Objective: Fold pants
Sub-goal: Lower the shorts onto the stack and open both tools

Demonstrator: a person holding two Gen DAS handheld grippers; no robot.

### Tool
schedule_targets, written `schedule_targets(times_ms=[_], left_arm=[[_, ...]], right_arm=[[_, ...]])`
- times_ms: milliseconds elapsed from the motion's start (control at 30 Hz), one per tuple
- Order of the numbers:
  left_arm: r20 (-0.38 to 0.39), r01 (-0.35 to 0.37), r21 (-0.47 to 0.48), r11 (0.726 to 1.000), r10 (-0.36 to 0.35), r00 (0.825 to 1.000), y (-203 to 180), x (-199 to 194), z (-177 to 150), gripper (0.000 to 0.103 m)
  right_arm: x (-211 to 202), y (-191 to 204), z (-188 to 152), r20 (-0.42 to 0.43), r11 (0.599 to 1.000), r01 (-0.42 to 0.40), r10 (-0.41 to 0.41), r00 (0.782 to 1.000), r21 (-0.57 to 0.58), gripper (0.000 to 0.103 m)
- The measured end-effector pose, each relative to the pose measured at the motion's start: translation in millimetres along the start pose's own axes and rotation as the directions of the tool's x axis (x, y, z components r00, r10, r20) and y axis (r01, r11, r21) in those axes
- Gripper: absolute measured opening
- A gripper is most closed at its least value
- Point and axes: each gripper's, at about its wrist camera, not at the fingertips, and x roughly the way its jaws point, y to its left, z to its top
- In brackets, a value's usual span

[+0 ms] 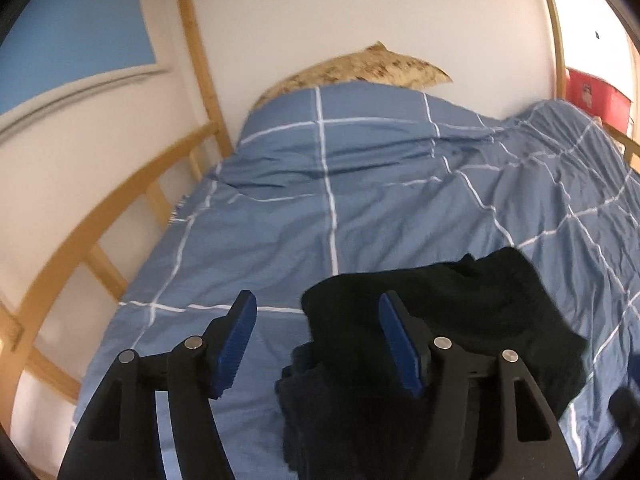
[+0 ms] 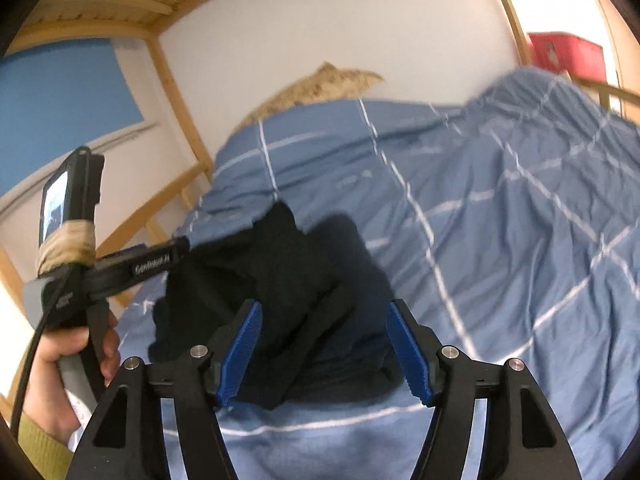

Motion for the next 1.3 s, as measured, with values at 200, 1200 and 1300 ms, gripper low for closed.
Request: schedule_targets(times_ms=[200, 1200, 1300], left_arm=[[0.021, 0.027, -0.012, 1.0, -0.026, 0.999, -5.4, -47.4, -30.9, 0.065], [0.016, -0.049, 0.07, 0.996, 0.048, 0.999, -43.2, -31.7, -135.6, 0.059], [-0.005, -0.045, 0.041, 0.998, 0.045, 0.999, -37.4, -28.2, -137.5, 0.059]], right_arm=[[-8.5, -9.1, 51.0, 0.048, 0.952, -0.209, 0.225, 0.973, -0.222, 0.066], [77.1, -23.0, 28.4, -0.23, 0.874, -0.271, 0.19, 0.954, -0.404, 0.065], [78.5, -34.1, 29.9, -0.206, 0.907, -0.215, 0.147, 0.967, -0.363, 0.065]])
